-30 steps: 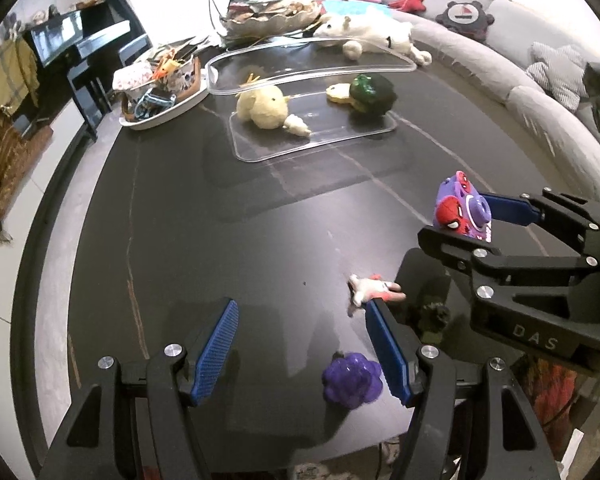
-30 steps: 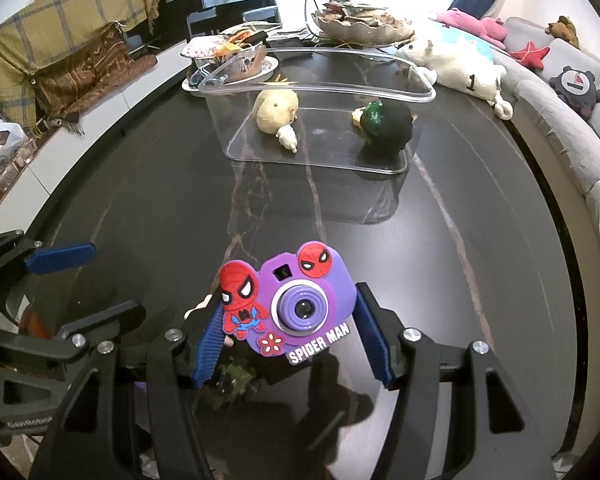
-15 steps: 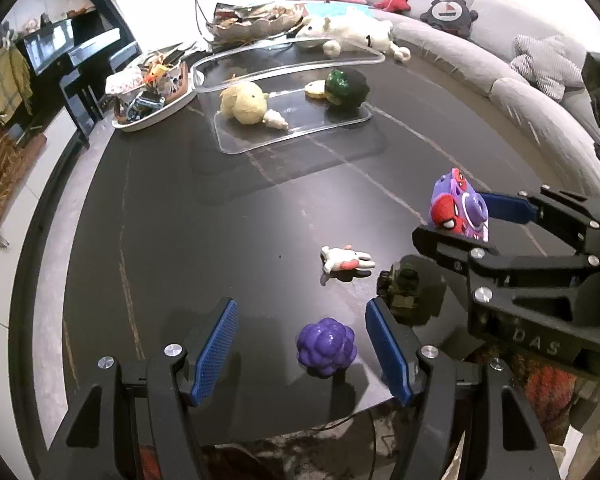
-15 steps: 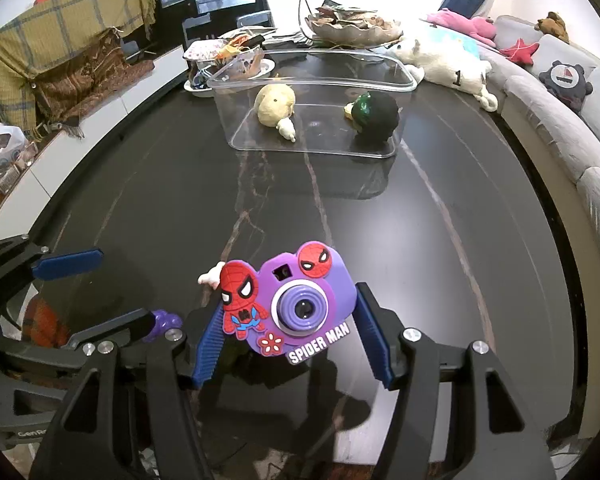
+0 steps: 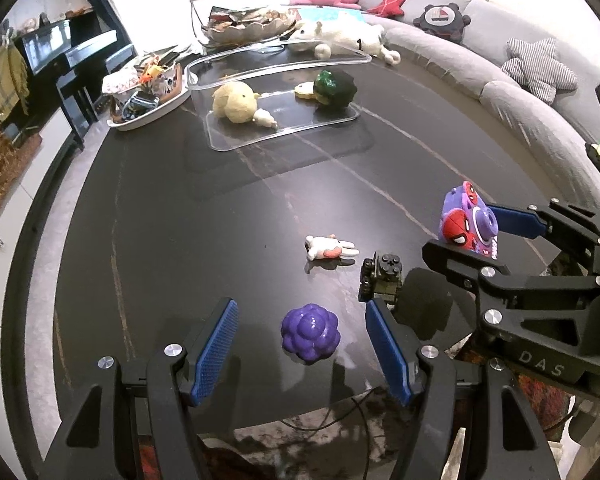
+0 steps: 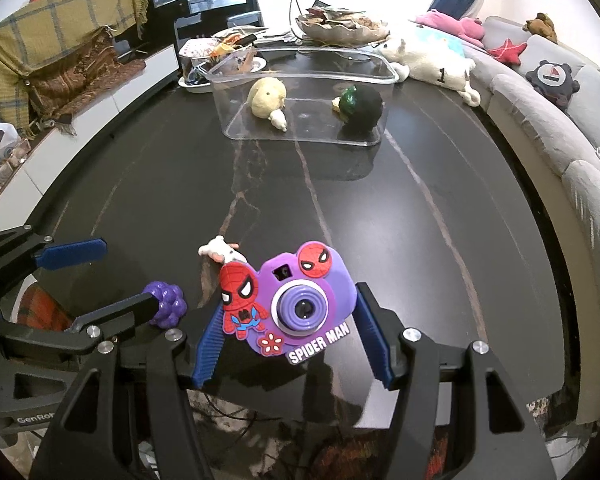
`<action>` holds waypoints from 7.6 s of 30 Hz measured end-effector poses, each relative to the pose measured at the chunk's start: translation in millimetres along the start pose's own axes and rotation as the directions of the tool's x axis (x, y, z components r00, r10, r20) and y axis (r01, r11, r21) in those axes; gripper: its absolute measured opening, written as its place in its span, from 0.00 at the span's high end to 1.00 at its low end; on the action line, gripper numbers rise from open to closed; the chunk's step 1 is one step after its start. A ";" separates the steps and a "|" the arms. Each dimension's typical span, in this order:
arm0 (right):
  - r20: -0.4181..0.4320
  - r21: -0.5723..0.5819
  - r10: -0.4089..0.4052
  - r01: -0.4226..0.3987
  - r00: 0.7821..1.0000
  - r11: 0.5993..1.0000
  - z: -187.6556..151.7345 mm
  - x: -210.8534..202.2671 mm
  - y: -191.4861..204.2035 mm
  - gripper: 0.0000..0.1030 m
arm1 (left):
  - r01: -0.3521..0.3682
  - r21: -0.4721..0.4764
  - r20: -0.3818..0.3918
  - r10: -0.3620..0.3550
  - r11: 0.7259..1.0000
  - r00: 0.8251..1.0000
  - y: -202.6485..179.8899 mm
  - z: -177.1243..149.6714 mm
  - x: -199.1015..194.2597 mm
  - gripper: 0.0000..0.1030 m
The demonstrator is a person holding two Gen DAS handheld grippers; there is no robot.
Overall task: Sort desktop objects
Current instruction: 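Lower the left tool onto the purple grape ball and close while the right tool holds the Spider-Man toy, then carry the grape ball in the left tool and Spider-Man toy in the right tool over the clear box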
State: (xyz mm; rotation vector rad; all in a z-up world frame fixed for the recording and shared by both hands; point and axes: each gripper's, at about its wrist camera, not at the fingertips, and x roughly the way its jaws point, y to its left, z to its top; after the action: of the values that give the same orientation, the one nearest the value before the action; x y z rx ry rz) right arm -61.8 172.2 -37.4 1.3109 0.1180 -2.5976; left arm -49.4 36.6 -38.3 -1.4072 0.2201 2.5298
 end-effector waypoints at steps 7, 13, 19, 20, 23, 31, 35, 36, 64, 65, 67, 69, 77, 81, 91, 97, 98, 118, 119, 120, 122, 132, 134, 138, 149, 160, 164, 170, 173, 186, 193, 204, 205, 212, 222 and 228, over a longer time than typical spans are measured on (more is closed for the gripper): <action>-0.009 0.000 -0.022 0.022 1.000 1.000 -10.3 -3.0 2.6 0.44 | 0.040 -0.013 -0.018 -0.041 0.999 0.999 1.6 -6.6 5.1 0.39; -0.029 0.007 -0.030 0.030 0.999 1.000 -17.5 0.8 -0.7 0.44 | 0.049 -0.011 -0.052 -0.049 0.999 0.997 0.6 -13.2 18.9 0.39; -0.043 0.012 -0.029 0.029 0.999 1.000 -19.7 4.8 -2.9 0.44 | 0.026 -0.006 -0.071 -0.027 1.000 0.997 1.3 -15.6 34.0 0.39; -0.046 0.013 -0.028 0.028 0.999 1.000 -20.0 5.9 -3.0 0.44 | 0.023 -0.005 -0.073 -0.024 1.000 0.997 1.2 -15.3 36.3 0.39; -0.055 0.016 -0.024 0.025 0.998 1.000 -20.6 9.1 -2.7 0.44 | 0.014 -0.010 -0.085 -0.015 1.000 0.996 1.9 -15.0 41.6 0.39; -0.070 0.025 -0.013 0.015 0.997 1.000 -21.1 15.2 -4.4 0.44 | 0.018 -0.018 -0.094 -0.020 1.000 0.995 4.1 -15.8 48.8 0.48; -0.074 0.032 -0.012 0.014 0.997 0.999 -21.9 16.9 -6.0 0.44 | 0.021 0.002 -0.071 -0.020 1.000 0.997 3.4 -12.1 49.8 0.63; -0.075 0.035 -0.011 0.013 0.997 0.999 -22.0 17.1 -6.5 0.44 | 0.022 -0.001 -0.071 -0.023 1.000 0.997 3.9 -11.3 50.0 0.63; -0.009 0.021 0.024 -0.024 1.000 0.999 13.2 3.3 4.6 0.44 | 0.018 -0.032 0.029 -0.017 0.999 0.999 15.7 21.2 -11.8 0.63; -0.005 0.018 0.026 -0.026 1.000 0.999 15.5 2.0 5.3 0.44 | 0.017 -0.032 0.033 -0.016 0.999 0.999 16.2 23.0 -13.1 0.63; 0.002 0.015 0.030 -0.030 1.000 0.999 19.6 -0.5 6.0 0.44 | 0.014 -0.029 0.039 -0.013 0.999 0.999 16.3 26.2 -15.3 0.63; 0.011 0.012 0.032 -0.032 0.999 0.999 23.6 -3.3 6.4 0.44 | 0.015 -0.029 0.044 -0.014 0.999 0.999 17.0 30.0 -16.7 0.63; 0.034 -0.001 0.040 -0.040 0.999 0.999 39.5 -8.7 9.7 0.44 | 0.014 -0.048 0.061 -0.011 0.999 0.998 23.4 45.2 -21.0 0.63; 0.037 -0.007 0.040 -0.040 0.998 0.999 45.6 -8.5 10.5 0.44 | 0.011 -0.063 0.062 -0.007 0.998 0.998 27.1 50.7 -20.6 0.63; 0.043 0.001 0.037 -0.037 0.998 0.999 56.3 -6.7 9.9 0.44 | 0.006 -0.082 0.058 -0.001 0.997 0.998 32.5 59.8 -17.1 0.63; 0.044 0.000 0.026 -0.026 0.999 1.000 64.0 -5.2 9.2 0.44 | 0.010 -0.079 0.057 -0.005 0.997 0.998 35.3 67.9 -14.8 0.63; 0.044 -0.002 0.025 -0.025 0.999 1.000 65.9 -4.8 9.1 0.44 | 0.009 -0.080 0.058 -0.004 0.997 0.998 35.9 69.6 -14.6 0.64; 0.084 -0.019 0.025 -0.023 0.996 1.000 109.4 -1.3 1.4 0.44 | -0.007 -0.085 0.089 0.015 0.996 0.996 47.0 113.9 -15.1 0.64; 0.088 -0.019 0.025 -0.024 0.996 1.000 111.7 -1.3 0.9 0.44 | -0.011 -0.084 0.093 0.018 0.996 0.995 47.2 116.0 -15.5 0.64; 0.092 -0.019 0.026 -0.024 0.995 1.000 114.1 -1.3 0.3 0.44 | -0.014 -0.082 0.098 0.022 0.997 0.995 47.5 118.0 -16.1 0.64; 0.098 -0.019 0.026 -0.024 0.995 1.000 118.5 -1.5 -0.6 0.44 | -0.020 -0.079 0.109 0.029 0.997 0.994 48.1 122.1 -17.3 0.64; 0.134 -0.026 0.013 -0.010 0.991 1.000 143.7 -2.2 -4.0 0.44 | -0.020 -0.083 0.164 0.034 0.996 0.986 55.1 144.3 -19.7 0.64; 0.140 -0.030 0.013 -0.009 0.990 1.000 148.4 -2.1 -4.2 0.44 | -0.020 -0.087 0.165 0.034 0.996 0.986 56.4 149.1 -18.7 0.64; 0.144 -0.048 0.015 -0.008 0.989 0.999 157.3 0.7 -3.2 0.44 | -0.019 -0.088 0.162 0.033 0.996 0.986 60.0 160.2 -14.1 0.64; 0.157 -0.056 0.019 -0.010 0.987 0.998 177.0 8.8 -8.3 0.44 | -0.032 -0.080 0.179 0.046 0.996 0.983 64.5 178.8 -8.5 0.64; 0.175 -0.047 0.019 -0.011 0.984 0.999 193.0 13.2 -14.1 0.44 | -0.030 -0.077 0.201 0.045 0.997 0.979 68.2 196.9 -4.8 0.64; 0.182 -0.056 0.009 0.001 0.983 0.998 200.7 14.3 -15.1 0.44 | -0.026 -0.074 0.207 0.041 0.997 0.977 69.6 204.8 -2.7 0.64; 0.181 -0.070 0.000 0.012 0.984 0.997 212.5 21.0 -18.5 0.44 | -0.037 -0.067 0.205 0.050 0.997 0.977 70.6 216.3 4.2 0.64; 0.181 -0.067 0.001 0.011 0.983 0.998 218.1 24.8 -21.2 0.44 | -0.036 -0.069 0.203 0.049 0.997 0.978 71.9 222.5 7.3 0.64; 0.170 -0.073 -0.001 0.014 0.986 0.997 246.8 45.7 -33.0 0.44 | -0.030 -0.066 0.188 0.042 0.997 0.981 77.7 254.4 29.0 0.64; 0.154 -0.080 -0.009 0.021 0.988 0.997 258.6 61.7 -37.9 0.44 | -0.027 -0.068 0.170 0.038 0.997 0.985 81.0 267.0 45.4 0.64; 0.091 -0.072 0.015 -0.008 0.996 0.997 267.1 97.6 -48.7 0.44 | -0.034 -0.061 0.112 0.040 0.998 0.993 85.3 279.3 80.5 0.64; 0.083 -0.070 0.015 -0.010 0.996 0.997 267.0 101.7 -49.7 0.44 | -0.033 -0.059 0.106 0.039 0.998 0.994 85.4 279.7 84.1 0.64; 0.045 -0.070 0.000 0.003 0.999 0.998 265.1 123.1 -55.2 0.44 | -0.022 -0.054 0.071 0.026 0.998 0.997 85.3 281.3 106.2 0.64; 0.004 -0.078 -0.007 0.007 1.000 0.997 263.7 144.3 -59.7 0.44 | -0.027 -0.045 0.035 0.029 0.999 0.999 85.3 281.6 129.6 0.64; -0.016 -0.086 -0.012 0.011 1.000 0.996 263.6 155.5 -60.5 0.44 | -0.032 -0.040 0.018 0.032 0.999 0.999 85.9 281.7 140.3 0.64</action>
State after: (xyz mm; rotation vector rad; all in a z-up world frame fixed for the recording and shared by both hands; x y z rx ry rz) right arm -371.9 159.1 -6.6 1.3057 0.2376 -2.5612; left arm -374.2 41.8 -8.3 -1.4049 0.1913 2.5858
